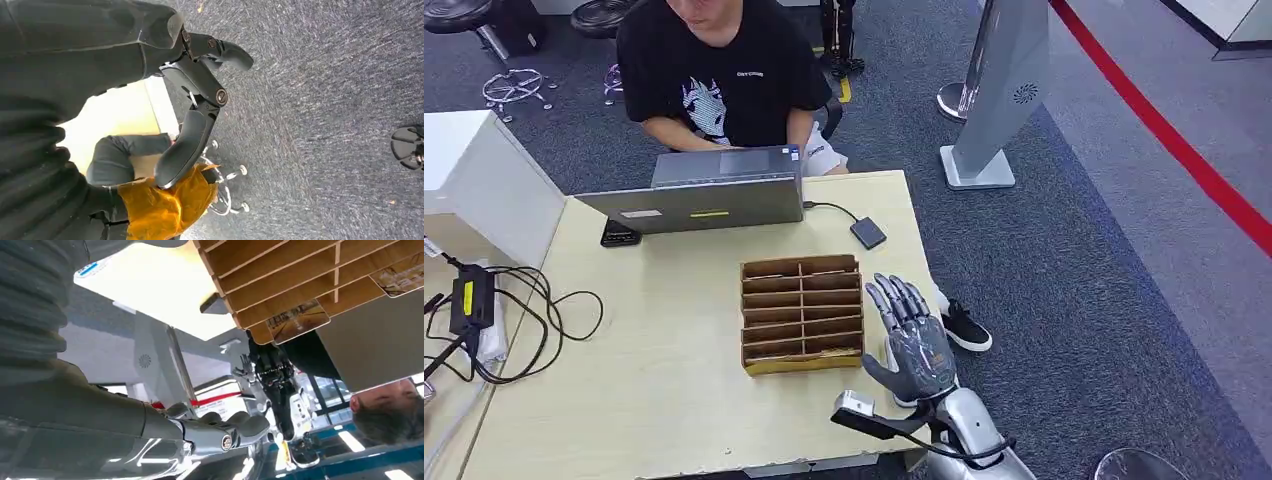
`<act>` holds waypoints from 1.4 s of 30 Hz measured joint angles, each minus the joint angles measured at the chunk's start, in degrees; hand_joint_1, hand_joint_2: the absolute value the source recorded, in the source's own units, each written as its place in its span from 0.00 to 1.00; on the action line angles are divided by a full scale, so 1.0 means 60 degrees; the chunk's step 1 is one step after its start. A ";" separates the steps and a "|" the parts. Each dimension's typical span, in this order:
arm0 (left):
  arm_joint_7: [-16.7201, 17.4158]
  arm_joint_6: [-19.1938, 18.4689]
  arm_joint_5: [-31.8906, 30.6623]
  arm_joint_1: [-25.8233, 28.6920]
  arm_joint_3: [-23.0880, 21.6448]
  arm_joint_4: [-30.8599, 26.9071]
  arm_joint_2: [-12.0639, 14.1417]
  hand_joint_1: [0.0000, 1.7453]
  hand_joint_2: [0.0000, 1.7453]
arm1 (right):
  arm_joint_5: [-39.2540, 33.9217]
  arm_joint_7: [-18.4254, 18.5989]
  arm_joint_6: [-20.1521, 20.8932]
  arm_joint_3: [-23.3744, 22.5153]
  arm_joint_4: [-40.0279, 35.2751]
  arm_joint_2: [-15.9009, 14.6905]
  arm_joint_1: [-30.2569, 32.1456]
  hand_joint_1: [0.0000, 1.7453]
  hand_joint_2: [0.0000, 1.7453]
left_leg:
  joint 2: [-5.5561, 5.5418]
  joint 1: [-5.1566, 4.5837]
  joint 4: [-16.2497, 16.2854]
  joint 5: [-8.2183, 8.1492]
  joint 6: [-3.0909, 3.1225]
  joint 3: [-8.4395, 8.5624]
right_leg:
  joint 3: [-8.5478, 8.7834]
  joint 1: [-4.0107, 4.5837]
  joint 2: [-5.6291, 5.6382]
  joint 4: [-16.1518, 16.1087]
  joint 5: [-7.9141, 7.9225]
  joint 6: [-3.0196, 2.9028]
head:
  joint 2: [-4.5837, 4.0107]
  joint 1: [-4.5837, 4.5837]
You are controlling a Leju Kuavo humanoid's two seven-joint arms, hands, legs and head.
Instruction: Pass the card to the sensor for recognition and then transmit it.
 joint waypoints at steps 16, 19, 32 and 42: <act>-0.0062 -0.0073 0.0007 0.0000 0.0000 0.0000 0.0007 0.00 1.00 | -0.0970 0.0055 0.0018 0.1005 0.0350 -0.0317 0.0004 0.00 1.00 | 0.0001 0.0000 0.0000 0.0000 0.0000 0.0001 | -0.0002 0.0000 0.0000 0.0000 0.0000 0.0000 | 0.0000 0.0000; -0.0062 -0.0077 0.0007 0.0000 0.0000 0.0000 0.0007 0.00 1.00 | -0.0995 0.0011 0.0007 0.1198 0.0412 -0.0321 0.0002 0.00 1.00 | 0.0001 0.0000 0.0000 0.0000 0.0000 0.0000 | -0.0002 0.0000 0.0000 0.0000 0.0000 0.0000 | 0.0000 0.0000; -0.0069 -0.0106 -0.0098 -0.0003 0.0000 0.0000 0.0004 0.00 1.00 | 0.1567 0.0178 0.0000 0.1282 0.0397 -0.0113 0.0019 0.00 1.00 | 0.0000 0.0000 0.0000 0.0000 0.0000 0.0001 | -0.0001 0.0000 0.0000 0.0000 0.0000 0.0000 | 0.0000 0.0000; -0.0077 -0.0128 -0.0189 -0.0016 0.0000 0.0000 0.0004 0.00 1.00 | 0.1653 -0.0044 0.0000 0.0911 0.0689 0.0332 -0.0013 0.00 1.00 | 0.0001 0.0000 0.0000 0.0000 0.0000 0.0001 | -0.0001 0.0000 0.0000 0.0000 0.0000 0.0000 | 0.0000 -0.0004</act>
